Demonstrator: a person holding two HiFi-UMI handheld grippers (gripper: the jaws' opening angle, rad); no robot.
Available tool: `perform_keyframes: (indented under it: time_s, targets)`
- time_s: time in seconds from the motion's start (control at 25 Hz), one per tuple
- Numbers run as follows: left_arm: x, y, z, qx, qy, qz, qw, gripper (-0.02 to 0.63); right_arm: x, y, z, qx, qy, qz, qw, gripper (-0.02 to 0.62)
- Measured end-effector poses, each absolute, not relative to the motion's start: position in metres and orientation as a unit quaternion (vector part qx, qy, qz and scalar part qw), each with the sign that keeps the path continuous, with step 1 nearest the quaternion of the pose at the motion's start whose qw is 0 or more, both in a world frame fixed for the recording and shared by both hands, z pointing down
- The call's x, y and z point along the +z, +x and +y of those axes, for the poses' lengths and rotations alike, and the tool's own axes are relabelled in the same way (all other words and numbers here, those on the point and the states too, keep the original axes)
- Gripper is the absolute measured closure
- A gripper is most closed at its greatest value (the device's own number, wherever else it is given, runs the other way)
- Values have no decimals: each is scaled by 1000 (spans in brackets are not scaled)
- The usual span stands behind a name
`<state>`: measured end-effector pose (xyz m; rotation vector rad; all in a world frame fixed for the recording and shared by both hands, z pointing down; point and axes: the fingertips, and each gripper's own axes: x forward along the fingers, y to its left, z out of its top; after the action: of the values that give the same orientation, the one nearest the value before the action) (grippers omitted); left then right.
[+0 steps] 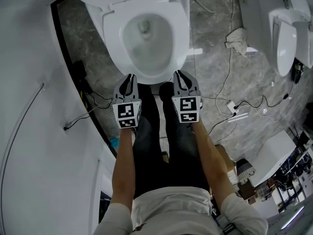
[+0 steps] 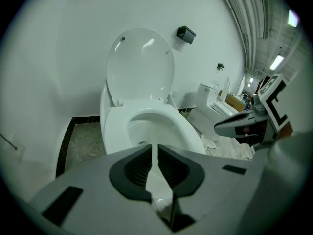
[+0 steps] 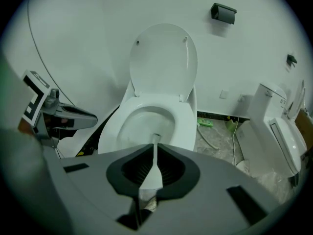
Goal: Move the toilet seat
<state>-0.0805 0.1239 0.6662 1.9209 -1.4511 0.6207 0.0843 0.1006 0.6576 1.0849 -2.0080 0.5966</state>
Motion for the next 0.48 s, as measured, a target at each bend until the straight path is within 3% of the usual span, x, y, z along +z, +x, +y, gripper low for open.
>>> perform_keyframes:
  time_s: [0.48]
  targets:
    - [702,-83,136,250,710,-553,357,543,697,92,107,255,418,-767,414,558]
